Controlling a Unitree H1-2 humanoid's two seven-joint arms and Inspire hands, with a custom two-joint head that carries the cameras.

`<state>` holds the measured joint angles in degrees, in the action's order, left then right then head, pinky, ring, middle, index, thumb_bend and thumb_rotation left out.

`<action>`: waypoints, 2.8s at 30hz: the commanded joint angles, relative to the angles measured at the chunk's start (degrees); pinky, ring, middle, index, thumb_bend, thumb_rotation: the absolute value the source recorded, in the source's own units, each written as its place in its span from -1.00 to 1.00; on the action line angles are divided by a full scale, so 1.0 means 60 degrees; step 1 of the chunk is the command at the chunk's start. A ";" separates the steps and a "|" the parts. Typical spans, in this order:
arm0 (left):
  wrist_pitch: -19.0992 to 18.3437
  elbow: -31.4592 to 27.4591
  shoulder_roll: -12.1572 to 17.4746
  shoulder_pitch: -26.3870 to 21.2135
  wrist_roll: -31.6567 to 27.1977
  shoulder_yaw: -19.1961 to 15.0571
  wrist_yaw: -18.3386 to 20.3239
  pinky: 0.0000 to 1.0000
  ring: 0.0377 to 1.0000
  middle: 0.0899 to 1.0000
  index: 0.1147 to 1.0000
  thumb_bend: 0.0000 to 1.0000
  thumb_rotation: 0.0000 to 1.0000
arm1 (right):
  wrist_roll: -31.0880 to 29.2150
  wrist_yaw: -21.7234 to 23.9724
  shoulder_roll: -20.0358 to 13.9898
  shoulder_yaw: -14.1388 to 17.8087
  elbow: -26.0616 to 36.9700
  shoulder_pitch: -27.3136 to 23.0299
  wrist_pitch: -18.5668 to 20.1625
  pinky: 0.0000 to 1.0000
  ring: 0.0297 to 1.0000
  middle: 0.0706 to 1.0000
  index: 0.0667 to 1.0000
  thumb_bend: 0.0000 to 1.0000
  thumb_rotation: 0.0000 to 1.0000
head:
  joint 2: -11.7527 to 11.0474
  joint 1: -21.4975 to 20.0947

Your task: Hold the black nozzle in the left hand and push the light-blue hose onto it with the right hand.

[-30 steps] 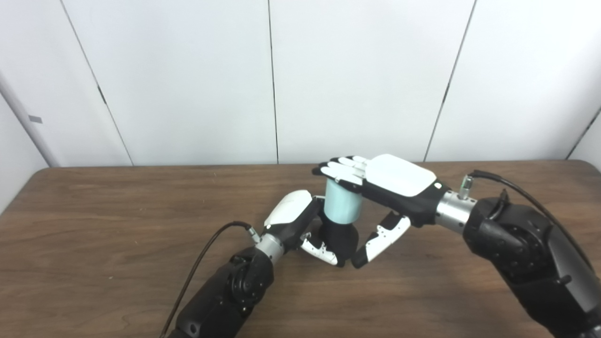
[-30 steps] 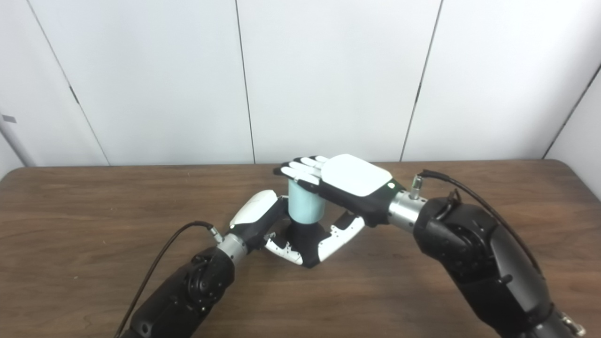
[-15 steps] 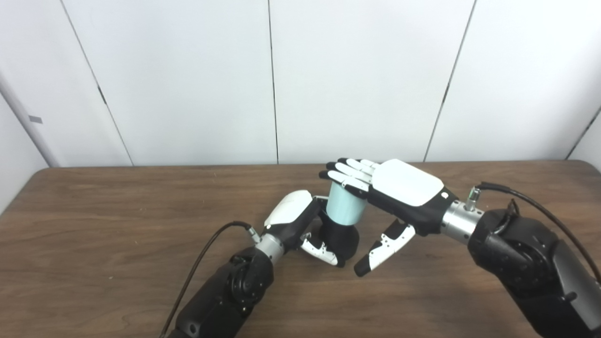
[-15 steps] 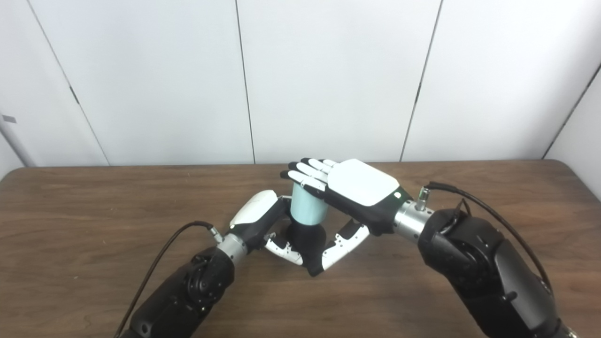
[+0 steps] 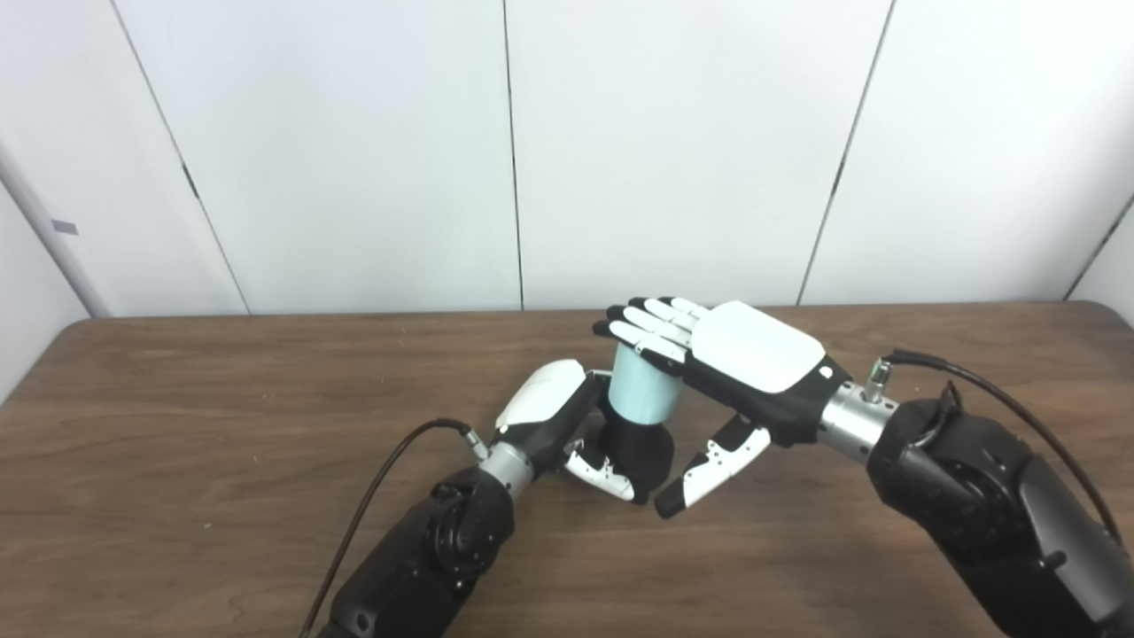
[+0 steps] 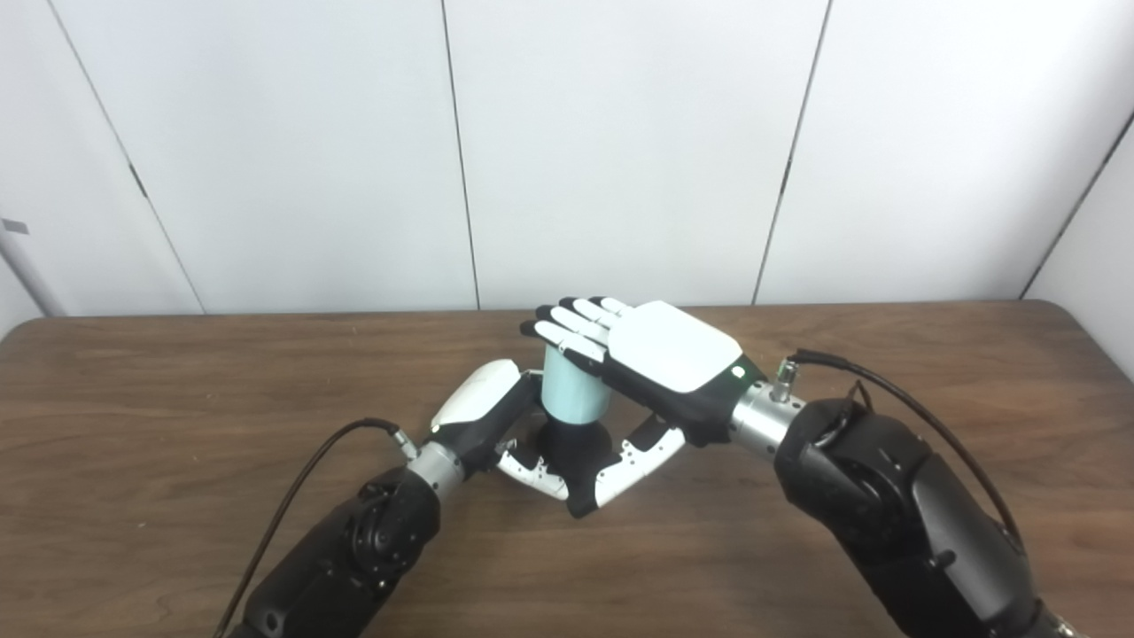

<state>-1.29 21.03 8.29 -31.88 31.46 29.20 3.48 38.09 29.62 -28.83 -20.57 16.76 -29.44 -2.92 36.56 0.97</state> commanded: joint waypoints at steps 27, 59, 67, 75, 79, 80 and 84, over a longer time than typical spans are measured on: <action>-0.0586 0.0416 0.0124 0.0387 0.0204 0.0248 0.0970 0.72 0.10 -0.11 -0.17 0.05 -1.00 | -0.0682 0.0936 -0.0399 -0.1069 -0.0506 0.0114 -0.0470 0.95 0.95 0.87 0.78 0.59 0.77 | 0.0100 -0.0015; -0.0308 0.0820 0.0018 0.0354 0.0205 0.0129 0.0690 0.68 0.11 -0.13 -0.16 0.05 -1.00 | -0.2776 -0.2808 0.2210 0.2913 -0.0516 0.0570 0.1079 0.34 0.71 1.00 1.00 0.59 -0.70 | -0.0199 -0.0013; -0.0298 0.0736 0.0136 0.0383 0.0198 0.0092 0.0711 0.68 0.11 -0.13 -0.16 0.05 -1.00 | -0.3285 -0.2430 0.1663 0.3075 -0.0213 0.1622 0.1443 0.30 0.66 0.99 1.00 0.60 -0.83 | -0.0259 -0.0016; -0.0264 0.0601 0.0265 0.0419 0.0142 0.0014 0.0737 0.68 0.10 -0.13 -0.16 0.05 -1.00 | -0.4205 -0.2617 0.2096 0.3317 0.0189 0.2688 0.1922 0.26 0.60 0.86 0.99 0.54 -0.95 | -0.0279 0.0002; -0.0285 0.0463 0.0290 0.0461 0.0021 -0.0092 0.0760 0.68 0.11 -0.15 -0.13 0.05 -1.00 | -0.4404 -0.3208 0.2765 0.3515 0.0155 0.3118 0.1701 0.26 0.59 0.86 0.99 0.54 -0.89 | -0.0264 0.0002; -0.0306 0.0420 0.0277 0.0485 -0.0054 -0.0153 0.0777 0.67 0.14 -0.15 -0.11 0.05 -1.00 | -0.4376 -0.3336 0.2914 0.3512 0.0135 0.3191 0.1641 0.24 0.59 0.86 0.99 0.55 -0.88 | -0.0264 0.0002; -0.0311 0.0286 0.0272 0.0576 -0.0165 -0.0287 0.0760 0.88 0.58 0.58 0.60 0.86 -0.67 | -0.4329 -0.3528 0.3062 0.3488 0.0110 0.3348 0.1511 0.21 0.58 0.85 0.98 0.59 -0.82 | -0.0254 0.0038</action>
<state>-0.62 20.36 8.36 -30.88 29.49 26.90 4.86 12.56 9.59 -9.82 -0.24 15.59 -7.83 8.84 34.98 1.14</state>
